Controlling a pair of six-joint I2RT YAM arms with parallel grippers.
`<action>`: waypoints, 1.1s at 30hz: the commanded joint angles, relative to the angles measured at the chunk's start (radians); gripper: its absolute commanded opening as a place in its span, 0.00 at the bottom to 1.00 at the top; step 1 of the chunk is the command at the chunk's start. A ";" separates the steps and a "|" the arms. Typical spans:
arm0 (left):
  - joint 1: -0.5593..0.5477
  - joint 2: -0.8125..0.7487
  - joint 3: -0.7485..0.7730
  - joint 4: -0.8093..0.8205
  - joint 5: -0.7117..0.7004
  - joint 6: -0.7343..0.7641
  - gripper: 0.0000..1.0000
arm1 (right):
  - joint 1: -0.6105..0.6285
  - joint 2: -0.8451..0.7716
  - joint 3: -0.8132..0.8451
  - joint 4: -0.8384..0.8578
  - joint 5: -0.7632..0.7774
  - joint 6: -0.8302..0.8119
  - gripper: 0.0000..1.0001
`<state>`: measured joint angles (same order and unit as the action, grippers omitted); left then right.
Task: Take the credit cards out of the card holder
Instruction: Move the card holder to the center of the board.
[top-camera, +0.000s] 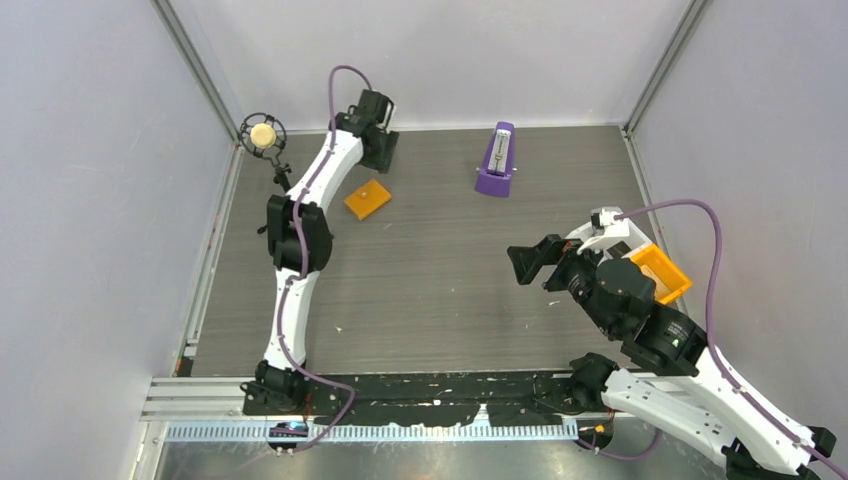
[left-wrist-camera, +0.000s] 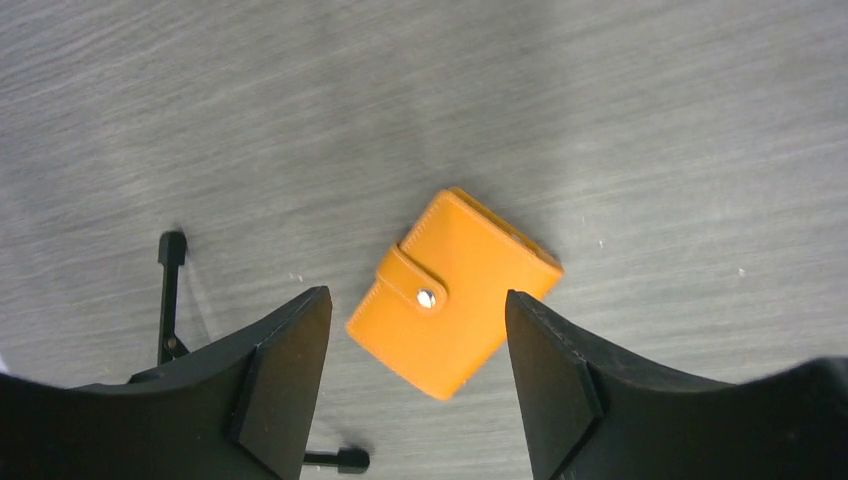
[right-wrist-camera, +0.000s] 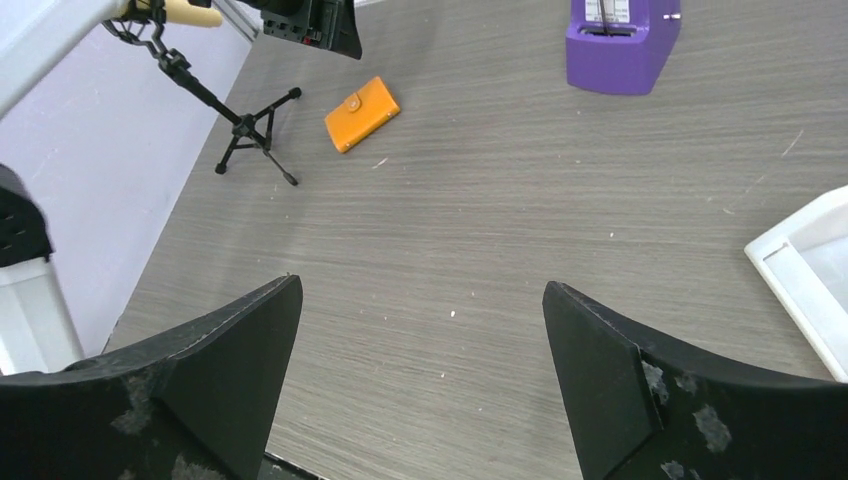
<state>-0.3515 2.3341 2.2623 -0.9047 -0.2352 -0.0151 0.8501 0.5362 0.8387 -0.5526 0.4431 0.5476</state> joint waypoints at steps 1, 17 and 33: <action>0.039 0.080 0.146 -0.129 0.101 -0.074 0.67 | 0.004 -0.018 0.003 0.090 0.006 -0.047 1.00; 0.083 0.136 0.115 -0.178 0.350 -0.205 0.68 | 0.004 -0.045 0.004 0.110 -0.008 -0.031 1.00; 0.031 0.040 -0.094 -0.202 0.424 -0.237 0.66 | 0.004 -0.191 -0.056 0.067 0.032 0.032 0.97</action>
<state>-0.2852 2.4294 2.2230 -1.0576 0.1619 -0.2340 0.8501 0.3790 0.7918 -0.4976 0.4377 0.5575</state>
